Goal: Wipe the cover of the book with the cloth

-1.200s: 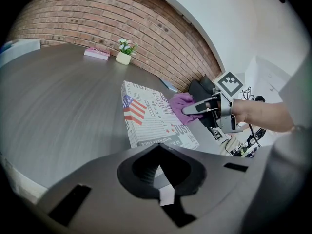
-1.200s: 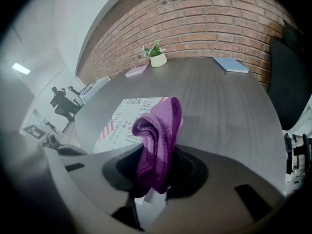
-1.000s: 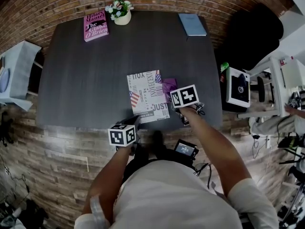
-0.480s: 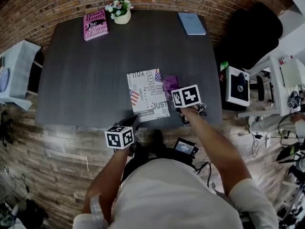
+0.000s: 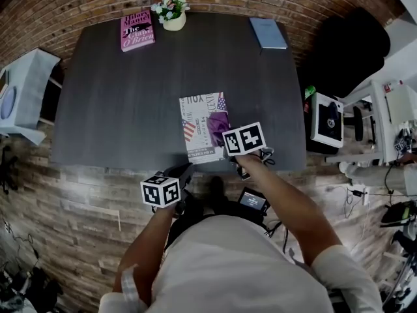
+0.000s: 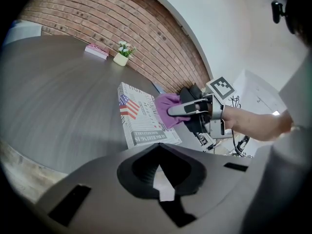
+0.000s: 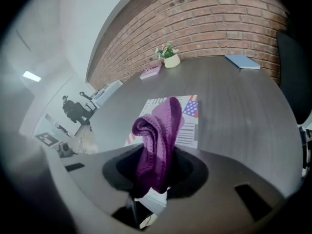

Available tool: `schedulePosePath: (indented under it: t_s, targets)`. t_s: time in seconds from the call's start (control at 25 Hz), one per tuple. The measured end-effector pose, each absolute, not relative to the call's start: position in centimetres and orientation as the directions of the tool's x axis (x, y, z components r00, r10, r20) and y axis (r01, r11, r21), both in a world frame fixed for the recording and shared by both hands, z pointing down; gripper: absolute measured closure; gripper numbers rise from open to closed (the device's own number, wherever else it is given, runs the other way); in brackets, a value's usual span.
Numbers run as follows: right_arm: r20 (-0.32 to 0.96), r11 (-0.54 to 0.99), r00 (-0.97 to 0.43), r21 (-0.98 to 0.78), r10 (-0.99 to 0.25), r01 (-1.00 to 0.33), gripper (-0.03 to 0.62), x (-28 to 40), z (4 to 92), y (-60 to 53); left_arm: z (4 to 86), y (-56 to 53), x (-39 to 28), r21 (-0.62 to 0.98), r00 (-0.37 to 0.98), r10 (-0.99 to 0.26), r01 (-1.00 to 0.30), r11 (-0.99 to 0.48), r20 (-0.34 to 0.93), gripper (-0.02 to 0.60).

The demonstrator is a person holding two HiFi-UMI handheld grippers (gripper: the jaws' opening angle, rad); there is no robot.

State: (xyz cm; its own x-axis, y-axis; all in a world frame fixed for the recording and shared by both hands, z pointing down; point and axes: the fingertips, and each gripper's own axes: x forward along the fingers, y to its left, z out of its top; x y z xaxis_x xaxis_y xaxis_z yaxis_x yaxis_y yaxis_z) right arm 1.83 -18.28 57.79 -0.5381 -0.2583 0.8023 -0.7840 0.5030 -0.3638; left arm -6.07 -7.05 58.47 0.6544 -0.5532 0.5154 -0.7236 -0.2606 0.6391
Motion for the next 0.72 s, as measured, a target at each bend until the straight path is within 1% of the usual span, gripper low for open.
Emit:
schedulePosePath:
  t_s: [0.52, 0.72]
  targets:
    - [0.754, 0.544, -0.651, -0.512, -0.085, -0.665, 0.468, -6.5, 58.9, -12.3, 58.9, -5.6, -7.8, 0.64, 0.631, -0.57, -0.736, -0.223, 0.527, 0.575]
    - [0.767, 0.556, -0.639, -0.508, -0.056, -0.659, 0.468, -7.3, 60.1, -11.2, 59.0, -5.3, -8.0, 0.643, 0.631, -0.569, -0.734, -0.218, 0.527, 0.575]
